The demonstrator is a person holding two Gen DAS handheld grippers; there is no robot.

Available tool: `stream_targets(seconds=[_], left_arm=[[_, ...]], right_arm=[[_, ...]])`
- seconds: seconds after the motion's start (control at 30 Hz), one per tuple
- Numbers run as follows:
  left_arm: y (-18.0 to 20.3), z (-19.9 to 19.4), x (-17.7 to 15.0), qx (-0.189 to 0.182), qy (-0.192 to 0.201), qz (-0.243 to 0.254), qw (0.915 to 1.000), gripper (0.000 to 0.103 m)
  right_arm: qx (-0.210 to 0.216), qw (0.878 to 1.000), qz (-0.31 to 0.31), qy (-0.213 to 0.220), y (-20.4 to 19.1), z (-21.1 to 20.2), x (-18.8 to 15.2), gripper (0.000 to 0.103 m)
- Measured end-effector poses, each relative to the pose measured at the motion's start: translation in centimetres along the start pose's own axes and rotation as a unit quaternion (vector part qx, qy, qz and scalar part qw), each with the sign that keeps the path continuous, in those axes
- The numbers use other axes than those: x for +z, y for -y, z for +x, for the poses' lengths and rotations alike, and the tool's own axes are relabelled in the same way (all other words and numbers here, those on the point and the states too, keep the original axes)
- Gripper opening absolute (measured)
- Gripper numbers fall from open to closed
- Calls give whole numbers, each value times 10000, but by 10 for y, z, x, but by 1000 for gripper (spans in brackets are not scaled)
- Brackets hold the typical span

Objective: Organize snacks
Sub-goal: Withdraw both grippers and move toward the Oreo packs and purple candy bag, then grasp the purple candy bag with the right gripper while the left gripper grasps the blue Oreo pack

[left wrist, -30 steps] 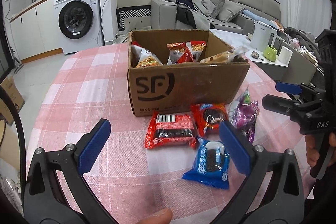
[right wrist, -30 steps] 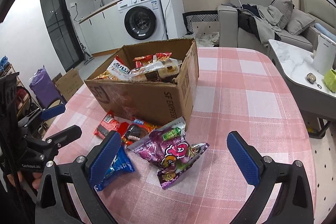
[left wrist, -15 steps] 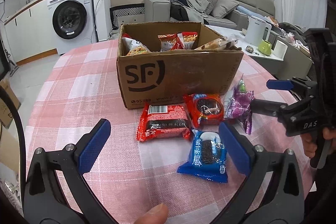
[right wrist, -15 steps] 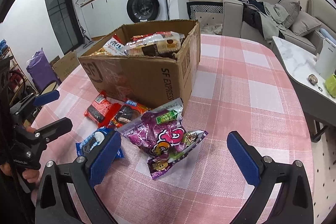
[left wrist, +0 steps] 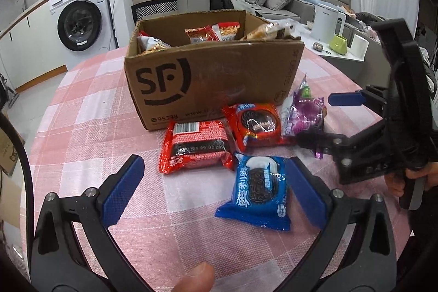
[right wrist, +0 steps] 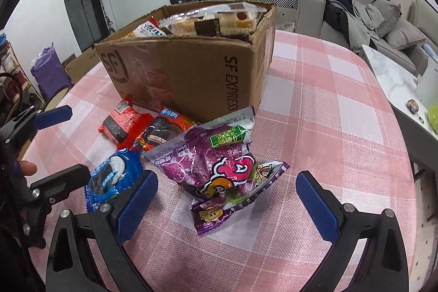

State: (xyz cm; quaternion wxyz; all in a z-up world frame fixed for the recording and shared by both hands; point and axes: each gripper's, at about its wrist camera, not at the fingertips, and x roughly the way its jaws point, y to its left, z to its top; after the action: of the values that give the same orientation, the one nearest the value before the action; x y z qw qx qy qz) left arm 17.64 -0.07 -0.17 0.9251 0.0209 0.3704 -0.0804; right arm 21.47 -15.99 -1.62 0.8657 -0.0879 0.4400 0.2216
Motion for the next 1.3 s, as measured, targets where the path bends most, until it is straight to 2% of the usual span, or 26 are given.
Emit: stream_targets(seconds=[0.07,0.23,0.57,1.07,1.3], left_arm=[[3,2,-2,-48,-13,47,10000,102],[10,8,-4,-165,-165,128,9996,102],[18,24,-9,-247,-443,257,9984,102],[29,43,-17,-239,-728,482,9959,102],[30,46,-18,-320,-719,459,9958,98]], right_arm=[[-104,9999,-65,-22,-2,5,1,103],[-55,9999,-92,-22,-2,10,3,101],[57,10000,-56,-33,5,8,2,86],[146,9998,157,-42,15,14,2,86],[132,9997,142,128,15,10,3,77]])
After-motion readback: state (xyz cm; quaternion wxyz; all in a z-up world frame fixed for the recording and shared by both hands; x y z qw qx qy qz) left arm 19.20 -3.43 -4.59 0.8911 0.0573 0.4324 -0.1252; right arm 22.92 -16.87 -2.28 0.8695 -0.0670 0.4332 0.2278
